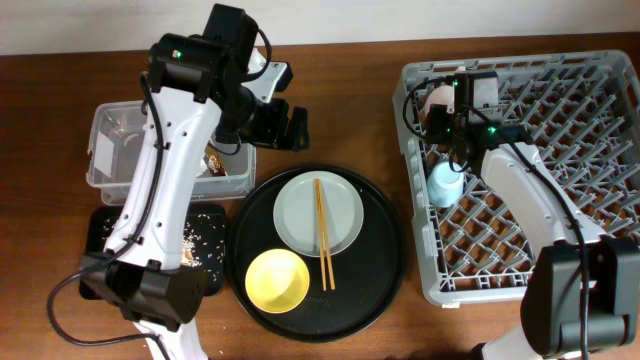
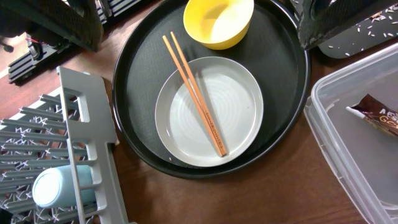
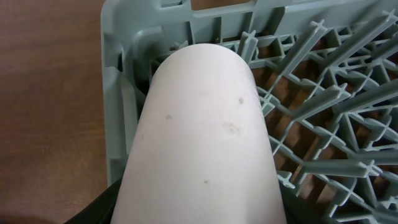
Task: Sort waste into correct bins and load items into the dishwasher rack
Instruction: 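Place the pink cup in the rack's back corner with the right gripper, then grasp one chopstick from the plate with the right gripper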
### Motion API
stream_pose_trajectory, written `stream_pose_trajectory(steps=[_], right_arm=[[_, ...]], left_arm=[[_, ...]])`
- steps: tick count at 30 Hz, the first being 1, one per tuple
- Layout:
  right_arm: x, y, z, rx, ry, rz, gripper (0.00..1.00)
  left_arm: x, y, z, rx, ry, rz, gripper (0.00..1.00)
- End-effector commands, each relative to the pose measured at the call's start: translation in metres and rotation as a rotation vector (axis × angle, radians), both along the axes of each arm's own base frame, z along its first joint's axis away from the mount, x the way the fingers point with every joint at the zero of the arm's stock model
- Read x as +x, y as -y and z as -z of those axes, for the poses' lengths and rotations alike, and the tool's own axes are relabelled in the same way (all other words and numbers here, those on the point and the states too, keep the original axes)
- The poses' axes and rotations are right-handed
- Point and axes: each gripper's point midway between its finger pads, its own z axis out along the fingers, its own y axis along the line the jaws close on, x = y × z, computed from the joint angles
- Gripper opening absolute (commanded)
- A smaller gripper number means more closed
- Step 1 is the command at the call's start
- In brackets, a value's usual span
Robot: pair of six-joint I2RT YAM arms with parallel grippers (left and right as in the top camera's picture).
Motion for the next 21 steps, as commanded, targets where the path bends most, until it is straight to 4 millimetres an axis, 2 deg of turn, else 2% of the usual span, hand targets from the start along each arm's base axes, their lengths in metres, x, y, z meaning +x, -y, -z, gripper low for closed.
stream_pose_trajectory(steps=[1,3,7,8,10,11,12,14,16,20,21], right_arm=[[0.0,0.002,0.004,-0.023,-0.012,0.006,0.75],[-0.001,0.002,-0.003,-0.021,0.003,0.006,0.81],[-0.003,-0.004,-0.033,0.012,0.069,-0.019,0.8],[-0.005,-0.016,-0.043,0.063,0.088,-0.066,0.73],[-0.021,-0.053,-0.061,0.225,0.088,-0.219,0.68],[-0.044,-0.079,-0.062,0.341,0.02,-0.321,0.68],[-0.059,-0.095,-0.058,0.398,-0.041,-0.371,0.68],[-0.098,-0.116,-0.037,0.421,-0.216,-0.405,0.69],[-0.139,-0.146,-0.023,0.401,-0.368,-0.476,0.69],[-0.182,-0.18,-0.001,0.205,-0.459,-0.579,0.69],[-0.194,-0.194,0.004,0.192,-0.479,-0.624,0.69]], left_arm=[[0.001,-0.002,0.002,0.007,-0.003,-0.011,0.99],[0.001,-0.002,0.002,0.007,-0.003,-0.011,0.99],[0.001,-0.002,0.002,0.007,-0.003,-0.011,0.99],[0.001,-0.002,0.002,0.007,-0.003,-0.011,0.99],[0.001,-0.002,0.002,0.007,-0.003,-0.011,0.99],[0.001,-0.002,0.002,0.007,-0.003,-0.011,0.99],[0.001,-0.002,0.002,0.007,-0.003,-0.011,0.99],[0.001,-0.002,0.002,0.007,-0.003,-0.011,0.99],[0.001,-0.002,0.002,0.007,-0.003,-0.011,0.99],[0.004,-0.001,0.001,0.003,0.009,-0.011,0.99],[0.018,0.003,-0.003,-0.016,0.071,-0.011,0.99]])
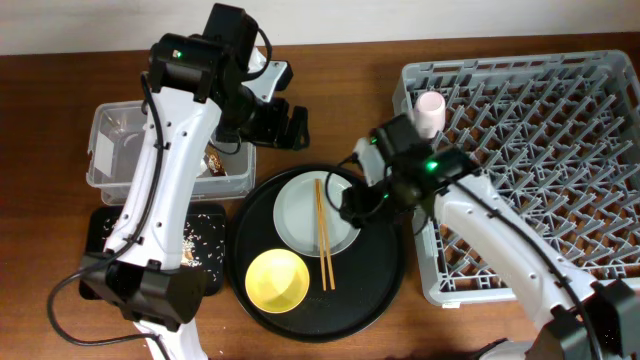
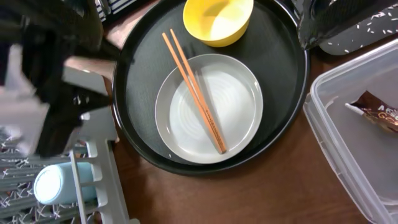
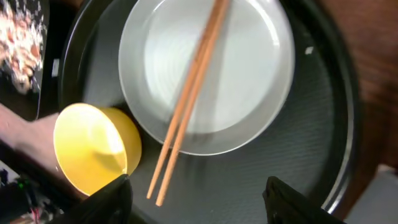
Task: Sort waste into correct bins and load items into the dishwasher rack
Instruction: 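Grasp one chopstick from the plate with the right gripper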
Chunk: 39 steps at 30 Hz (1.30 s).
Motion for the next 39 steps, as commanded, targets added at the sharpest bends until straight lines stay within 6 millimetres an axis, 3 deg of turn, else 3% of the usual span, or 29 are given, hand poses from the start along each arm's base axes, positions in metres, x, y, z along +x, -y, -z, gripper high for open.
stream_pose_trajectory(steps=[1,3,4,8,10,11,12,13,14,18,25,33,39], right_arm=[[-0.022,-0.018,0.013,-0.057,-0.008,-0.079,0.69],[-0.036,-0.033,0.028,-0.083,-0.046,-0.133,0.68],[-0.039,-0.04,0.035,-0.09,-0.054,-0.154,0.69],[-0.038,-0.048,0.058,-0.109,-0.083,-0.172,0.48],[-0.034,-0.052,0.068,-0.112,-0.087,-0.172,0.45],[-0.028,-0.056,0.072,-0.102,-0.073,-0.167,0.37],[-0.021,-0.054,0.077,-0.121,-0.064,-0.12,0.35],[-0.009,-0.045,0.083,-0.186,-0.028,-0.055,0.24],[0.002,-0.038,0.088,-0.231,0.005,-0.001,0.2],[0.011,-0.044,0.097,-0.206,-0.007,0.103,0.17],[0.01,-0.045,0.099,-0.203,-0.026,0.123,0.17],[-0.011,-0.058,0.109,-0.185,-0.054,0.078,0.18],[-0.015,-0.054,0.113,-0.198,-0.069,0.076,0.18]], left_arm=[[0.015,0.001,-0.002,-0.004,0.06,-0.007,0.99],[0.025,-0.035,0.001,0.115,0.081,-0.098,0.99],[0.03,-0.069,0.004,0.16,0.055,-0.223,0.99],[0.032,-0.174,0.007,0.177,-0.013,-0.482,0.99],[0.03,-0.202,0.007,0.17,-0.022,-0.552,0.99],[0.029,-0.211,0.007,0.171,-0.025,-0.573,0.99],[0.029,-0.214,0.007,0.17,-0.025,-0.582,0.99],[0.029,-0.214,0.007,0.17,-0.026,-0.583,0.99],[0.029,-0.214,0.007,0.17,-0.026,-0.583,0.99],[0.029,-0.214,0.007,0.17,-0.025,-0.583,0.99],[0.029,-0.214,0.007,0.17,-0.025,-0.582,0.99],[0.029,-0.214,0.007,0.17,-0.026,-0.582,0.99],[0.029,-0.214,0.007,0.17,-0.026,-0.583,0.99]])
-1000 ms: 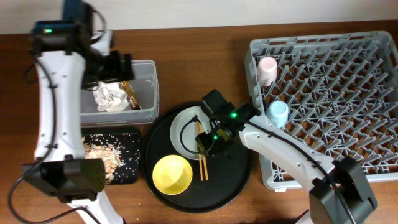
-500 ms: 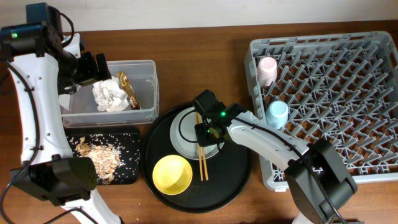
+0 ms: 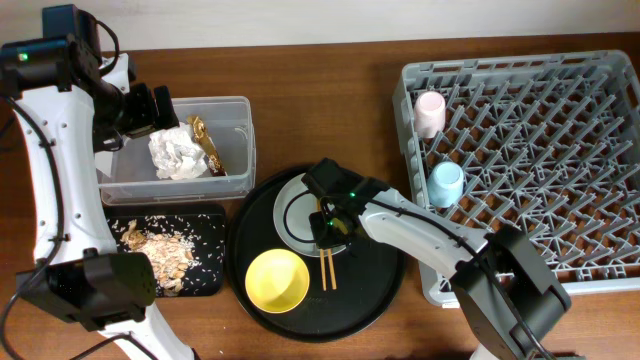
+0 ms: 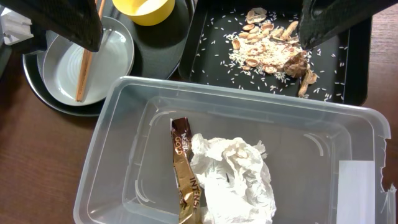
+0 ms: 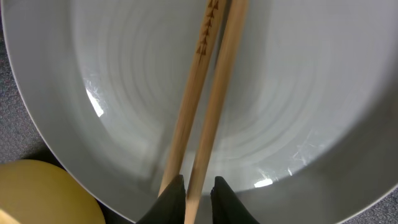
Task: Sort waste into correct bins and load items into the dishwasher rack
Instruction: 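Grasp one chopstick from the plate with the right gripper, then place the chopstick upright in the rack with the right gripper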
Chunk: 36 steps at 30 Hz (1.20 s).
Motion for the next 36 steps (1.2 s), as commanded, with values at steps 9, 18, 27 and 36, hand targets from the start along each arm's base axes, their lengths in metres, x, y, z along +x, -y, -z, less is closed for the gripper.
stream_pose_trajectory(steps=[9,18,27,36], right_arm=[[0.003,0.019,0.013,-0.105,0.041,0.022,0.18],[0.002,0.02,0.024,-0.095,0.054,0.023,0.18],[0.065,0.02,-0.062,-0.135,0.218,-0.018,0.04],[0.138,0.26,-0.112,-0.46,0.208,0.15,0.04]], left_arm=[[0.0,-0.002,-0.002,0.002,0.004,-0.012,0.99],[0.0,-0.002,-0.002,0.002,0.004,-0.012,0.99],[0.0,-0.002,-0.002,0.003,0.004,-0.012,0.99],[0.0,-0.002,-0.002,0.002,0.004,-0.012,1.0]])
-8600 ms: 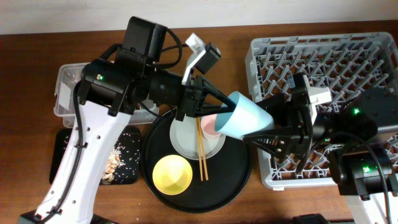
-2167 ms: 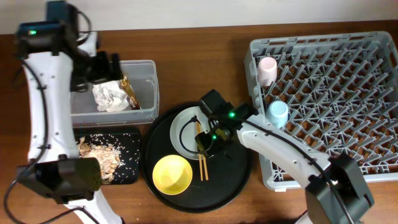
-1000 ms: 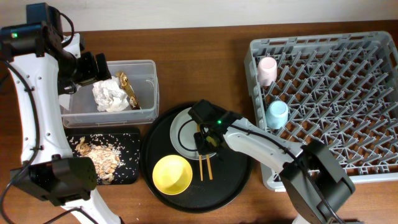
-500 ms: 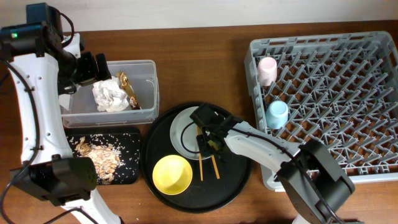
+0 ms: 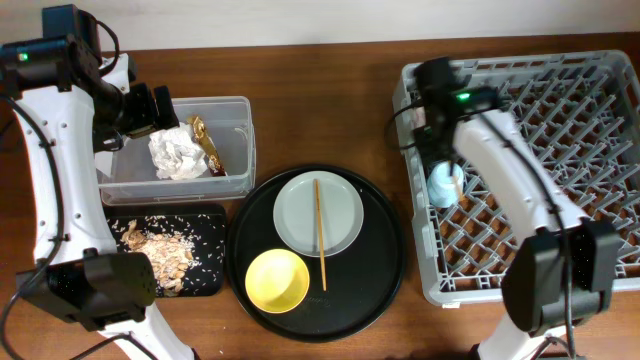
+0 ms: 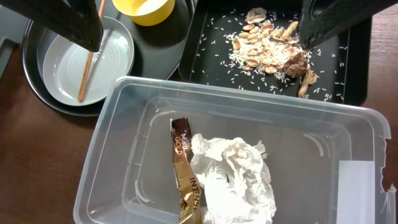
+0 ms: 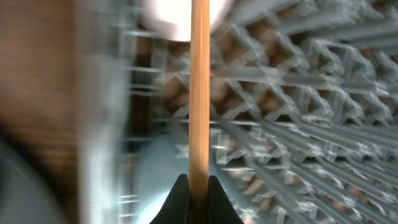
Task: Sort waste into correct bins and load items into the dishwasher rack
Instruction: 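Place the chopstick upright in the rack with the right gripper, then grasp the second chopstick from the plate with the right gripper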
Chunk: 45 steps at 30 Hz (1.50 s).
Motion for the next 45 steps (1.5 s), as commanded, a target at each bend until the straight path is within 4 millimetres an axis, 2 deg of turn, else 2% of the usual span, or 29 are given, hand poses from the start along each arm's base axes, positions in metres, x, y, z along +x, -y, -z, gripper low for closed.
stream_pose_trajectory(steps=[1,2,3,5,11,12,13,17,18,19,20,21,22,23,26,27,28,29,30,32,34,35,37,45], right_arm=[[0.011,0.04,-0.007,0.02,0.018,-0.009,0.04],[0.01,0.064,-0.007,0.013,0.013,0.029,0.04],[0.009,0.075,-0.006,0.024,0.016,0.058,0.04],[0.01,0.086,0.0,0.097,0.016,0.068,0.04],[0.018,0.082,0.001,0.179,0.043,0.023,0.05],[0.018,0.082,0.001,0.179,0.043,0.023,0.08],[0.018,0.082,0.001,0.18,0.042,0.024,0.2],[0.017,0.081,0.003,0.185,0.039,0.028,0.22],[0.017,0.08,0.003,0.223,0.056,0.126,0.25],[0.019,0.06,0.002,0.377,0.071,0.226,0.33],[0.019,0.019,-0.005,0.615,0.045,0.183,0.47],[0.016,-0.002,-0.013,0.738,0.024,0.147,0.58],[0.007,-0.031,-0.024,0.888,-0.024,0.104,0.86],[-0.003,-0.057,-0.032,0.983,-0.076,0.063,0.99],[-0.028,-0.121,-0.035,1.018,-0.199,-0.031,0.99],[-0.042,-0.154,-0.033,0.989,-0.239,-0.114,0.67],[-0.052,-0.172,-0.026,0.92,-0.257,-0.166,0.53],[-0.061,-0.185,-0.013,0.793,-0.263,-0.163,0.51],[-0.063,-0.187,-0.005,0.708,-0.254,-0.109,0.51],[-0.072,-0.205,0.007,0.489,-0.157,0.025,0.49],[-0.08,-0.219,0.008,0.443,-0.11,0.065,0.48],[-0.089,-0.231,0.01,0.421,-0.079,0.116,0.4],[-0.096,-0.245,0.019,0.432,-0.075,0.084,0.39],[-0.112,-0.238,0.079,0.438,-0.109,0.107,0.33]], left_arm=[[0.0,-0.002,-0.002,0.003,0.004,-0.012,0.99],[0.0,-0.002,-0.002,0.003,0.004,-0.012,0.99],[0.0,-0.002,-0.002,0.002,0.004,-0.012,0.99],[0.0,-0.002,-0.002,0.003,0.004,-0.012,0.99],[0.0,-0.002,-0.002,0.002,0.004,-0.012,0.99],[0.0,-0.002,-0.002,0.003,0.004,-0.012,0.99],[0.0,-0.002,-0.002,0.003,0.004,-0.012,0.99],[0.0,-0.002,-0.002,0.003,0.004,-0.012,0.99],[0.0,-0.002,-0.002,0.002,0.004,-0.012,0.99],[0.0,-0.002,-0.002,0.002,0.004,-0.012,0.99],[0.0,-0.002,-0.002,0.002,0.004,-0.012,0.99],[0.0,-0.002,-0.002,0.003,0.004,-0.012,0.99],[0.0,-0.002,-0.002,0.003,0.004,-0.012,0.99],[0.0,-0.002,-0.002,0.002,0.004,-0.012,0.99],[0.0,-0.002,-0.002,0.003,0.004,-0.012,0.99],[0.0,-0.002,-0.002,0.002,0.004,-0.012,0.99],[0.0,-0.002,-0.002,0.002,0.004,-0.012,1.0],[0.0,-0.002,-0.002,0.002,0.004,-0.012,0.99],[0.0,-0.002,-0.002,0.003,0.004,-0.012,0.99],[0.0,-0.002,-0.002,0.003,0.004,-0.012,0.99],[0.0,-0.002,-0.002,0.002,0.004,-0.012,0.99],[0.0,-0.002,-0.002,0.002,0.004,-0.012,0.99],[0.0,-0.002,-0.002,0.002,0.004,-0.012,0.99],[0.0,-0.002,-0.002,0.002,0.004,-0.012,0.99]])
